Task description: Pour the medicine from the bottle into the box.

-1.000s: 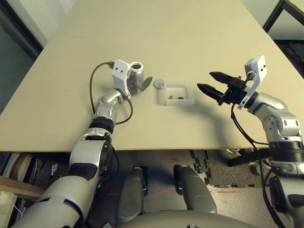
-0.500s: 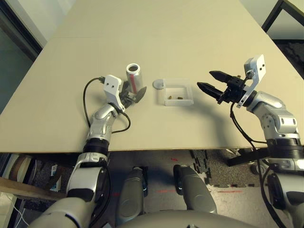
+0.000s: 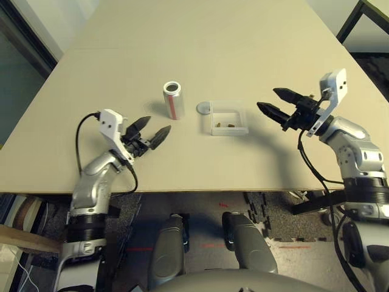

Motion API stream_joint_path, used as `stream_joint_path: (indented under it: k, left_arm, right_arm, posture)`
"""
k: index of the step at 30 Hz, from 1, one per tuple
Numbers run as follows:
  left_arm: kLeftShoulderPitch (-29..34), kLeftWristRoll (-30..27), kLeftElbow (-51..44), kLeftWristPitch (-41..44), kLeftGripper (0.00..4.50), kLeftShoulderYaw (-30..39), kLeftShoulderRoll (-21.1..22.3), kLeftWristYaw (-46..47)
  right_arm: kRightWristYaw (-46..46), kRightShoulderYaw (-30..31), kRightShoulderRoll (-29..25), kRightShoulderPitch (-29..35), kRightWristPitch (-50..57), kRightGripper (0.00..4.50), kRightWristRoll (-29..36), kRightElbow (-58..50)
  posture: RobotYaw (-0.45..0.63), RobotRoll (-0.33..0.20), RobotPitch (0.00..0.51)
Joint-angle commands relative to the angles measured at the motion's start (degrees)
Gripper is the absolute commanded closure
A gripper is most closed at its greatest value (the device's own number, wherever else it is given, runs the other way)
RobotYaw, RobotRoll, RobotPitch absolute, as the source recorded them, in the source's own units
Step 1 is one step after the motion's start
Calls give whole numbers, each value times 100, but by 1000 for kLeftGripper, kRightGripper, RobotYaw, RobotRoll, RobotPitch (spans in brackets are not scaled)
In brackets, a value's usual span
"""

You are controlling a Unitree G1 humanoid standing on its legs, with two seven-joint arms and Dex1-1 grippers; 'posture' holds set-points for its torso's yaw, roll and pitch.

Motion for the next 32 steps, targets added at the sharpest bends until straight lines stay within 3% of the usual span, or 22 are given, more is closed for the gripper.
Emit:
stream_joint_path:
  k: [1, 5, 15, 22, 32]
  left_arm:
    - [-507, -113, 618, 36, 13, 432, 349, 141]
    - [-1147, 102, 1581, -289, 13, 514, 703, 117]
    - [-2420, 596, 3797, -1292, 13, 517, 1094, 232]
    - [-2846, 766, 4617, -1701, 13, 497, 1233, 189]
    - [-3007, 890, 5030, -1998, 13, 521, 1256, 234]
  right_arm:
    - [-305, -305, -56, 129, -87, 0, 10, 157]
    - [-637, -510, -85, 109, -295, 0, -99, 413]
    - [-1527, -977, -211, 199, -903, 0, -381, 994]
    - [-1757, -1102, -279, 318, -1066, 0, -381, 1088]
    - [-1868, -1076, -329, 176, -1305, 0, -428, 1420]
  posture:
    - [-112, 0, 205]
    - [-113, 0, 222]
    - [-140, 0, 258]
    - [-146, 0, 266]
    - [-140, 0, 259]
